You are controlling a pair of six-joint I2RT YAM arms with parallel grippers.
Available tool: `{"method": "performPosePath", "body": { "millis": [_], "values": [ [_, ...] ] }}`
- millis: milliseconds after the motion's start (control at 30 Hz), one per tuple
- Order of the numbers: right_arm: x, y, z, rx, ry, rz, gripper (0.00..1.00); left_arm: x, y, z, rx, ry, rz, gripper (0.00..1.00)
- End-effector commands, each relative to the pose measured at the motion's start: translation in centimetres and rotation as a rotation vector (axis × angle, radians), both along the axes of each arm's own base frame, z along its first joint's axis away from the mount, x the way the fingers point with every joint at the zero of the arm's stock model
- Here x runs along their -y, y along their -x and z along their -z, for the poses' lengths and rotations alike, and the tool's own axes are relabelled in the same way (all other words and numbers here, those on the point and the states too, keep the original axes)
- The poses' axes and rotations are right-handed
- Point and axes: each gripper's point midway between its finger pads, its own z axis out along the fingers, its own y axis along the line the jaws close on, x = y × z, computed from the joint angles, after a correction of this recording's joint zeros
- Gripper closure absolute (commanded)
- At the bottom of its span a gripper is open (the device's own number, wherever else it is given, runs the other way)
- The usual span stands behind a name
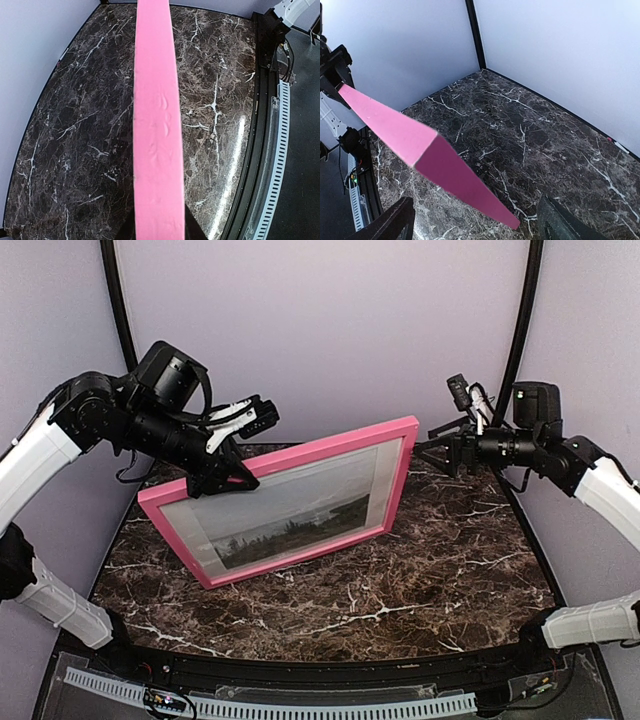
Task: Put the photo into the frame
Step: Pass from the left arm to the right
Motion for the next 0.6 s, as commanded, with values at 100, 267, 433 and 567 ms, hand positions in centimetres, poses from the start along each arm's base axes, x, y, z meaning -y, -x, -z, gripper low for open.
{"method": "performPosePath", "body": {
  "millis": [100,267,433,567],
  "values": [
    [-2.7,1.4,-1.9,0.134,-0.005,-0.196,0.16,1.3,0.4,-4.7,0.076,0.204,0.091,1.0],
    [-4.1,2.9,-0.9,0.137,0.005,-0.293,0.31,1.6,0.3,-4.1,0.044,0.206,0.113,1.0],
    [-4.6,3.2,0.1,0.123,0.024,-0.32,0.38,2.1,0.1,-3.1,0.009,0.197,0.131,1.0],
    [-4.8,3.4,0.4,0.115,0.03,-0.339,0.51,2.3,-0.1,-2.2,-0.014,0.184,0.134,1.0]
  ]
}}
